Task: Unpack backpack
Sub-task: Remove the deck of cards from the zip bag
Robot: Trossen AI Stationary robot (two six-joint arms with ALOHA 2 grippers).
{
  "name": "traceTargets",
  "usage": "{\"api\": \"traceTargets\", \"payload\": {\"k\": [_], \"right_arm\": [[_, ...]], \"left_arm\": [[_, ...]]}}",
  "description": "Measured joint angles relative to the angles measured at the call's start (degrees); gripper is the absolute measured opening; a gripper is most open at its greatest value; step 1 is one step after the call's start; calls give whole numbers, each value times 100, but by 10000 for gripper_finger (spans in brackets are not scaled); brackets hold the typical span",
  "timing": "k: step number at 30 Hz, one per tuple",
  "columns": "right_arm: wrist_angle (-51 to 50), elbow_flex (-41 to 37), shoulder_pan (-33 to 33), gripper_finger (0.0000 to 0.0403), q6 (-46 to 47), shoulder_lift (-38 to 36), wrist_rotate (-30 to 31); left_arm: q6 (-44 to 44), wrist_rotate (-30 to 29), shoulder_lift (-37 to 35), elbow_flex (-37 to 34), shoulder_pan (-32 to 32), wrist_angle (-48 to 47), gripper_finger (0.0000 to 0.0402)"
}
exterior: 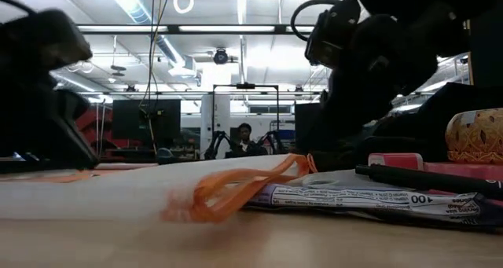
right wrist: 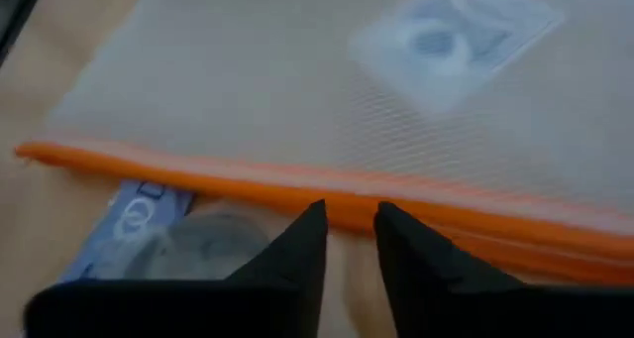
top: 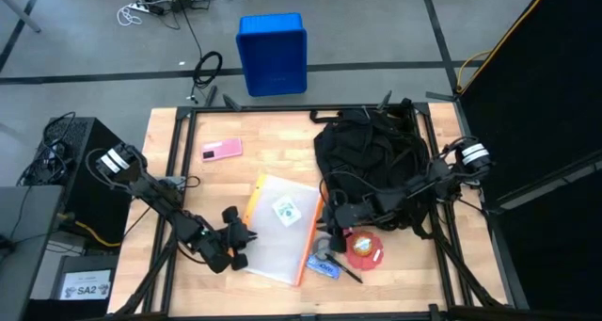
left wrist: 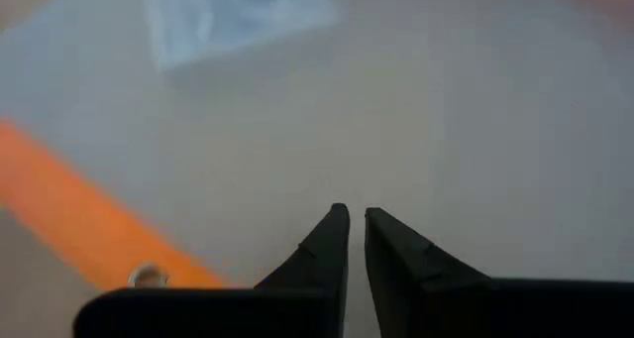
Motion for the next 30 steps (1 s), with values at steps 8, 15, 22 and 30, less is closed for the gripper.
{"api": "traceTargets", "payload": {"k": [8, 15, 22, 30], "right_arm": [[-385, 2, -210, 131, -102, 0, 0], [-522, 2, -111, 132, -54, 0, 191], [-554, 0, -268, 109, -99, 104, 404], [-283, 245, -484, 117, -310, 289, 476]], "left_arm": [[735, -212, -138, 197, 201, 16, 14], [1285, -60, -138, 73, 626, 147, 14], [1997, 488, -143, -464, 1193, 1499, 7], [2621, 1034, -151, -1298, 1941, 3203, 1]]}}
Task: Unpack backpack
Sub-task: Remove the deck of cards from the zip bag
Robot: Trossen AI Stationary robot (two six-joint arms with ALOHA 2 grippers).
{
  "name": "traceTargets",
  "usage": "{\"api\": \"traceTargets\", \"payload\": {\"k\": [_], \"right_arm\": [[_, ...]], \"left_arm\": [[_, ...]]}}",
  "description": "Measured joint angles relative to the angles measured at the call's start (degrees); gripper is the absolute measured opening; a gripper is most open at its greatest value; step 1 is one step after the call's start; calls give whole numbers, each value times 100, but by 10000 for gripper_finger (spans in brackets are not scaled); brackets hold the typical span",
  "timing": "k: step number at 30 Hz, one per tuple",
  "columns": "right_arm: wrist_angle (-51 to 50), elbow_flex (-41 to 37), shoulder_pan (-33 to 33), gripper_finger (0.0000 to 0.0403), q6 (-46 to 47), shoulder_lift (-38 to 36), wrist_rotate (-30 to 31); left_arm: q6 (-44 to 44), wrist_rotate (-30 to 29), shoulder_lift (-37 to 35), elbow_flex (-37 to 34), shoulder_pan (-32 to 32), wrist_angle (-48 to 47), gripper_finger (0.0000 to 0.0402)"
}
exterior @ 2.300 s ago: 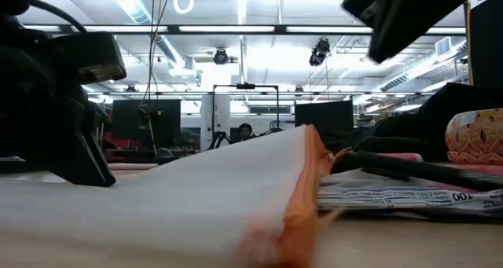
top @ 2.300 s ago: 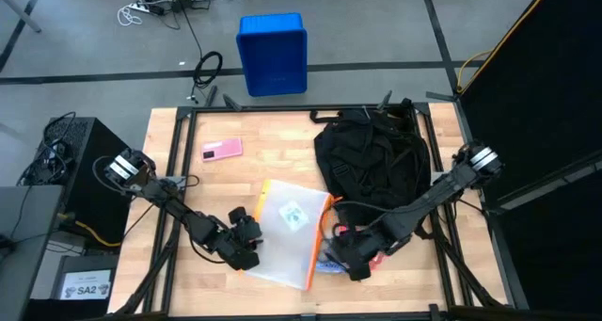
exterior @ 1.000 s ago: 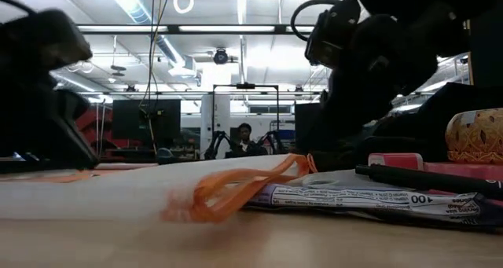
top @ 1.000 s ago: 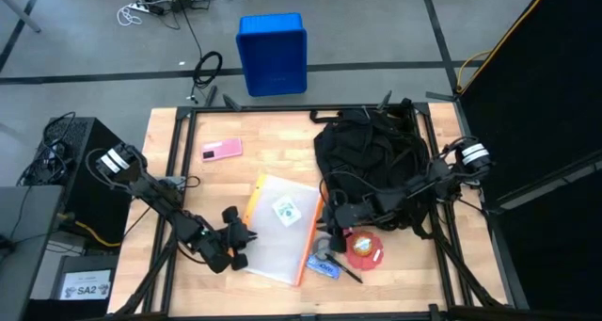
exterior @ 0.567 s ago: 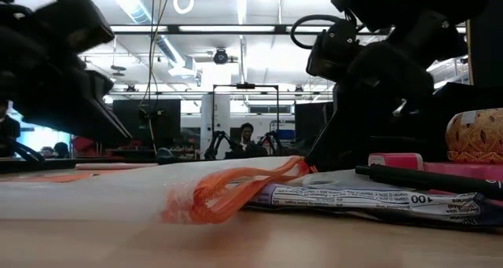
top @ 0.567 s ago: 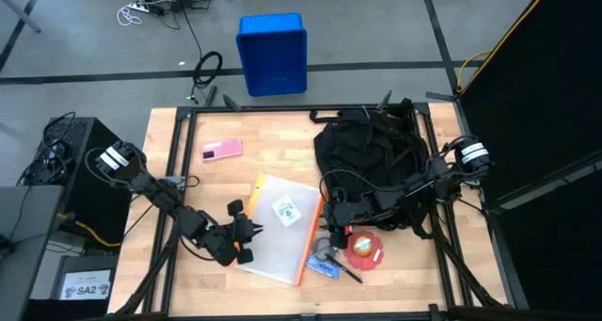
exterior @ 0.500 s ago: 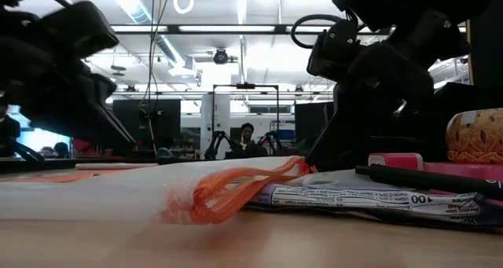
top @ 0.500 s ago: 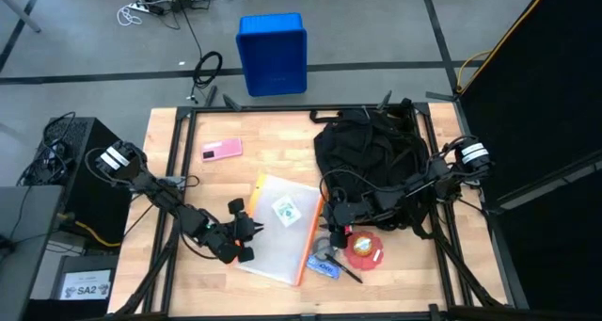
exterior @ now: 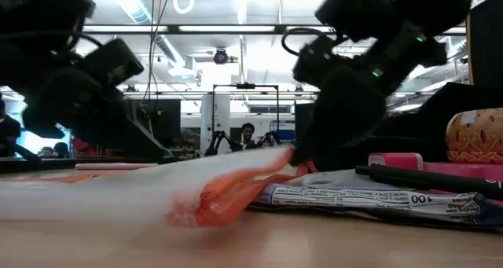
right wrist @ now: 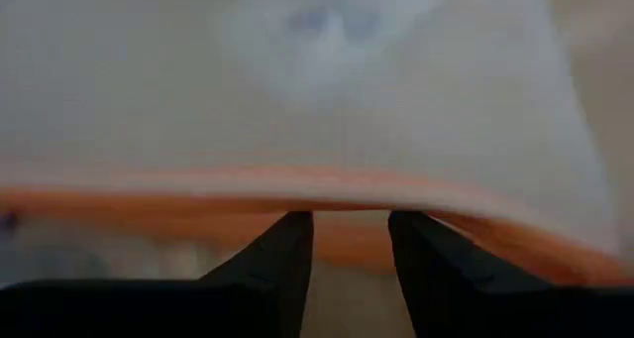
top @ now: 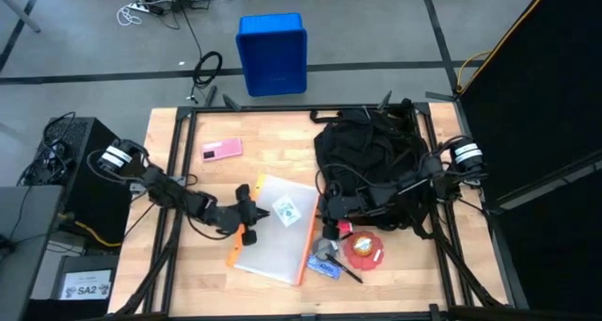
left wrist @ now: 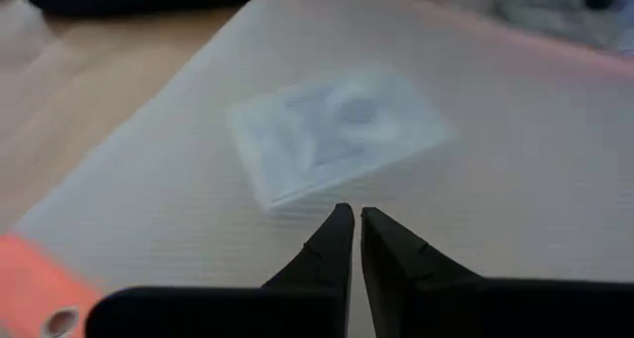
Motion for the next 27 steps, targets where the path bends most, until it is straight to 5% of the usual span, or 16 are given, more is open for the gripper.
{"api": "traceTargets", "payload": {"k": [7, 14, 27], "right_arm": [[46, 441, -291, 131, -447, -13, -19], [414, 511, -482, 159, -865, 224, -190], [30, 2286, -495, 327, -964, 1882, -325]], "left_arm": [[0, 92, 0, -122, 515, -73, 0], [-3, 823, 1, -95, 797, -17, 0], [-157, 1292, 9, 109, 822, -73, 1]]}}
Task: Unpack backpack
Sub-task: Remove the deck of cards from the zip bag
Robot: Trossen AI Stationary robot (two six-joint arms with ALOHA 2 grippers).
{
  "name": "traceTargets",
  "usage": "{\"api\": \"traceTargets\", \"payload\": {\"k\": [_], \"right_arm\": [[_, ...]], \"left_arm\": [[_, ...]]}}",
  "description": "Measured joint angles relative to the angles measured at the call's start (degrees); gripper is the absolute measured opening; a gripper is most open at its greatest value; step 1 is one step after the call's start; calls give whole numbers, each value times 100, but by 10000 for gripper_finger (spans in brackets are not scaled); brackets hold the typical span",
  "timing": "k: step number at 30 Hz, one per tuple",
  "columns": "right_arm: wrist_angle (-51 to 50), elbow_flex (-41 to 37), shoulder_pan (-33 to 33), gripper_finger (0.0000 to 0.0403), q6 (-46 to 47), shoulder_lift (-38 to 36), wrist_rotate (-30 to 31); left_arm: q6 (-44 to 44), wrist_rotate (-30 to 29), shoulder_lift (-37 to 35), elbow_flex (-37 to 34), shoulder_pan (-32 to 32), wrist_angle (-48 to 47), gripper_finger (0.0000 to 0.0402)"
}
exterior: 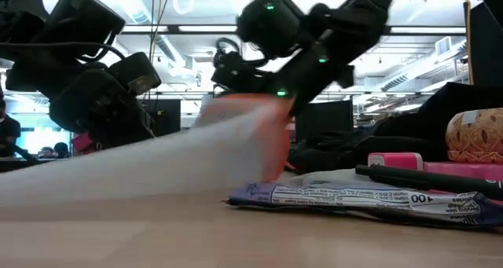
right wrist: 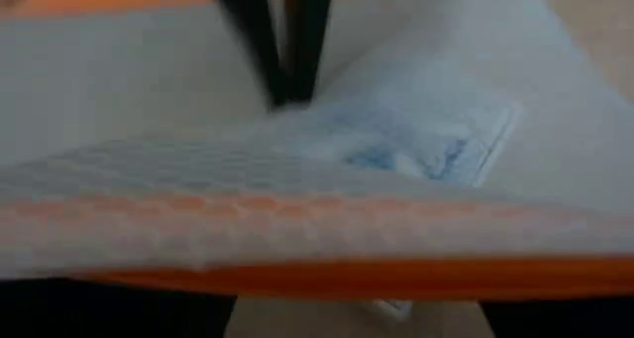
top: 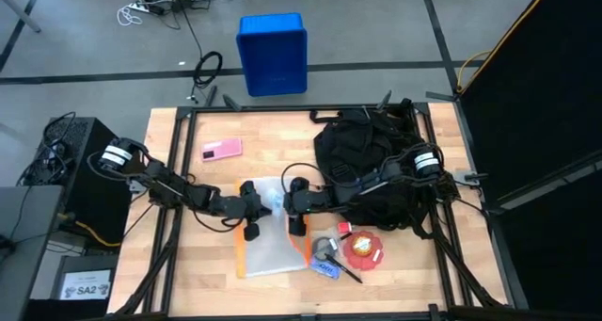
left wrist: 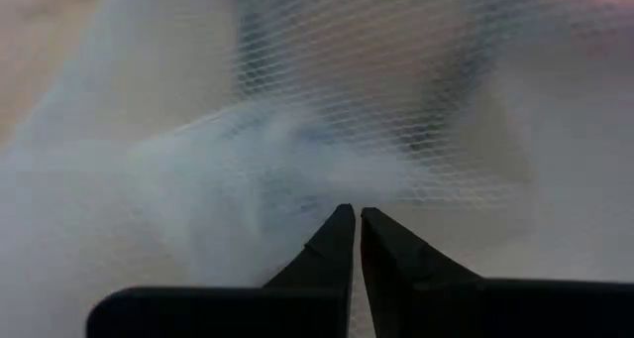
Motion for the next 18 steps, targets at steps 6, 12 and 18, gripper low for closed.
{"api": "traceTargets", "payload": {"k": [6, 12, 18], "right_arm": [[-144, 340, -39, 379, -83, 12, 277], [-67, 395, -199, 390, -112, 258, 56], [125, 528, -272, 376, -101, 622, -60]], "left_arm": [[1, 5, 24, 5, 7, -102, 1], [4, 29, 71, 3, 7, -127, 1], [4, 45, 87, 7, 15, -131, 1]]}}
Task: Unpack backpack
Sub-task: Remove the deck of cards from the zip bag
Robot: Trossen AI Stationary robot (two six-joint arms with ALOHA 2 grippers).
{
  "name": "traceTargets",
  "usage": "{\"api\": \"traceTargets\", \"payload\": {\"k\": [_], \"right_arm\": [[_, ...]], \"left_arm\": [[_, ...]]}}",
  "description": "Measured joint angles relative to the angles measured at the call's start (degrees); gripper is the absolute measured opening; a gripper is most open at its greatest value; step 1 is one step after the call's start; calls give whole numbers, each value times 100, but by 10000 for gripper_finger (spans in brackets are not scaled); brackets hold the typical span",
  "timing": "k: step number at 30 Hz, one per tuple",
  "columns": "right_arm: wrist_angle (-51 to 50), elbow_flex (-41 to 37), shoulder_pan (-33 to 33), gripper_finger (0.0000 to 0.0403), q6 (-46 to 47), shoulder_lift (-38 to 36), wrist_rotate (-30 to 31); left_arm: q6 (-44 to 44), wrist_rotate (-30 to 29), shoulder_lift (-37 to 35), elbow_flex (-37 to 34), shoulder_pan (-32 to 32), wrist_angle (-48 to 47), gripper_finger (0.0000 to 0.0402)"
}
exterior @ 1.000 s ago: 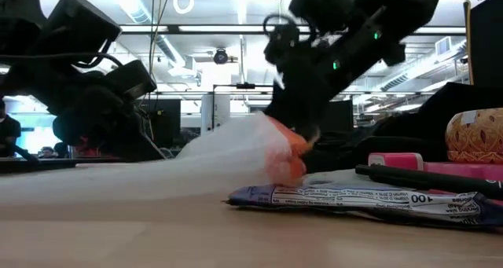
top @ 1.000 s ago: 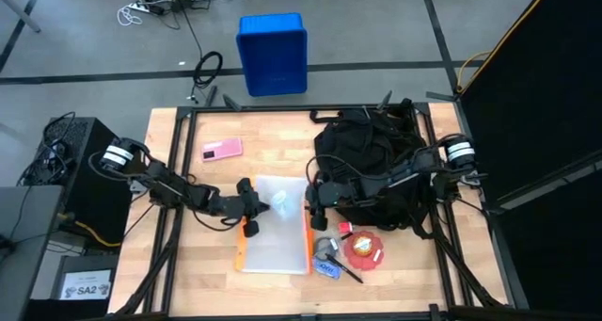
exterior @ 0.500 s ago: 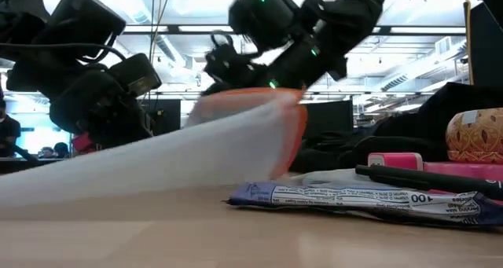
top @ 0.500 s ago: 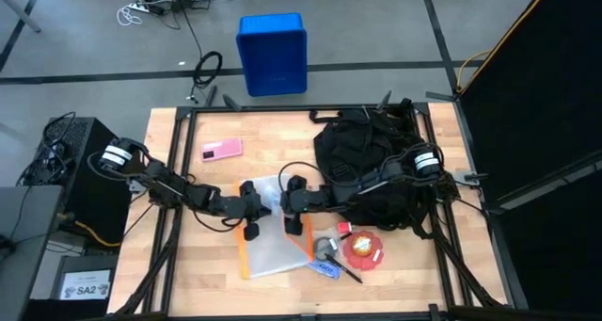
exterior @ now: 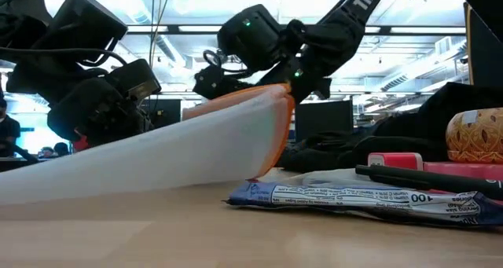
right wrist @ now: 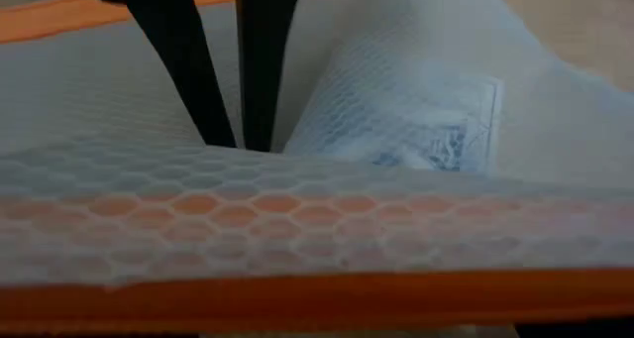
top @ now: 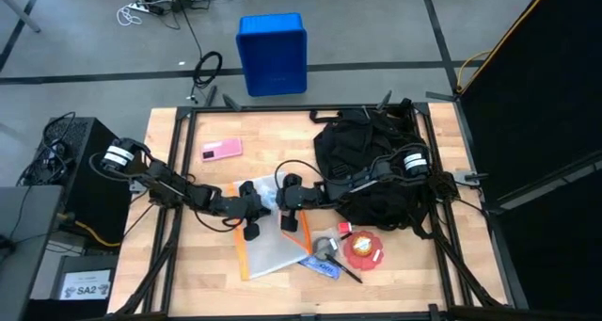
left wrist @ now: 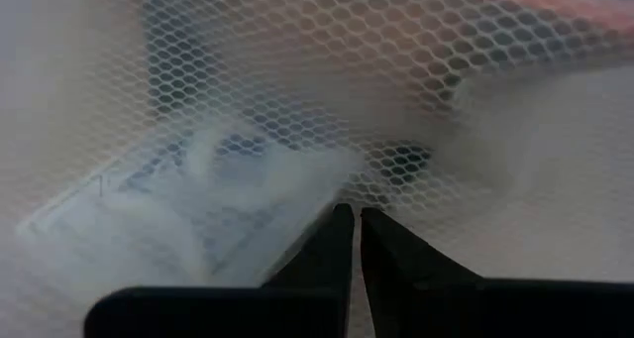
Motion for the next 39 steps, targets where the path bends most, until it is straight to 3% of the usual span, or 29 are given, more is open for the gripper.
{"api": "traceTargets", "payload": {"k": [5, 12, 19, 24, 29, 39], "right_arm": [[-32, 111, -10, 357, -22, 91, 4], [-156, 136, -14, 279, -6, 101, 48], [-223, 136, 30, 279, 87, 108, 86], [-276, 116, 87, 279, 118, 32, 103], [-577, 91, 148, 279, 106, -182, 107], [-1717, 84, 310, 279, 130, -768, 158]], "left_arm": [[0, 27, 0, 0, -2, 0, 1], [100, 350, -48, 6, 4, -126, 1], [-148, 629, -775, 11, -45, -1233, 1], [-472, 226, -1291, 9, -243, -2144, 1], [-1021, -25, -1309, 17, -343, -2800, 1], [-1488, -149, -1248, -177, -345, -2751, 1]]}}
